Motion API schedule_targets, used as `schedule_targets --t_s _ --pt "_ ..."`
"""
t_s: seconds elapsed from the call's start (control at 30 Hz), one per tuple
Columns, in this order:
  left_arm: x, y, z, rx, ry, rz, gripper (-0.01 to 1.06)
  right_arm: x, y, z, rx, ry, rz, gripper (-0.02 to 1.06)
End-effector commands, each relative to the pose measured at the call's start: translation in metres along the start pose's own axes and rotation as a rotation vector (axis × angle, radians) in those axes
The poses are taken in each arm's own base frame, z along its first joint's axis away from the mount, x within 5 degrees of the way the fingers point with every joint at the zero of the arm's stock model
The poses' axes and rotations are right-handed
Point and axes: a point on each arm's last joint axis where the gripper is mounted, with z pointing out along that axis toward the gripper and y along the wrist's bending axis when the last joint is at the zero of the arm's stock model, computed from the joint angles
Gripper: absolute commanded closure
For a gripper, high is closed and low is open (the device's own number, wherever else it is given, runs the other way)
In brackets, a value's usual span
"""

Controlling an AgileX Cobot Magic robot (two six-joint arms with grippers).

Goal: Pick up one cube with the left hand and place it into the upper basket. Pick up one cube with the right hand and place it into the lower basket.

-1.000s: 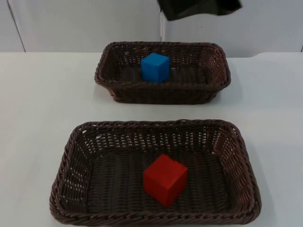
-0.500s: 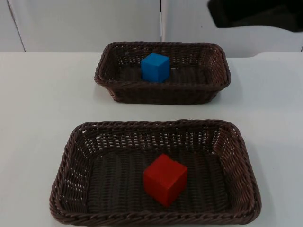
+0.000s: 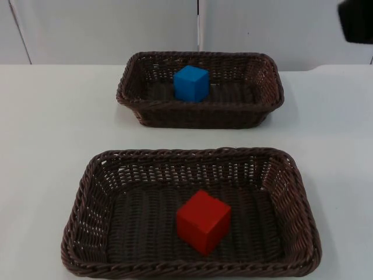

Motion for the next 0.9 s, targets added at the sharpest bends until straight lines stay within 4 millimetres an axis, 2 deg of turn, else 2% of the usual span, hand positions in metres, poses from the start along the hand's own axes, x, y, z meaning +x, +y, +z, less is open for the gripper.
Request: schedule_targets --t_s 0.0,0.23,0.4,0.43,0.6,0.87 --pt "0.004 -0.002 -0.005 0.012 0.0 0.002 0.31 0.002 0.0 -0.006 0.003 -0.023 -0.004 0.32" --pt "0.012 -0.01 -0.02 0.054 -0.008 -0.018 0.31 0.013 -0.001 -0.027 0.008 -0.061 -0.003 0.32" --pt "0.021 -0.014 -0.031 0.069 0.001 -0.008 0.31 0.025 -0.002 -0.057 0.017 -0.097 0.006 0.32" --pt "0.021 -0.014 -0.031 0.069 0.001 -0.008 0.31 0.025 -0.002 -0.057 0.017 -0.097 0.006 0.32" --pt "0.028 -0.018 -0.048 0.059 -0.074 0.008 0.31 0.037 -0.002 -0.083 0.026 -0.151 0.012 0.32" --pt "0.04 -0.024 -0.069 0.054 -0.162 0.024 0.31 0.051 -0.004 -0.112 0.038 -0.157 0.022 0.32"
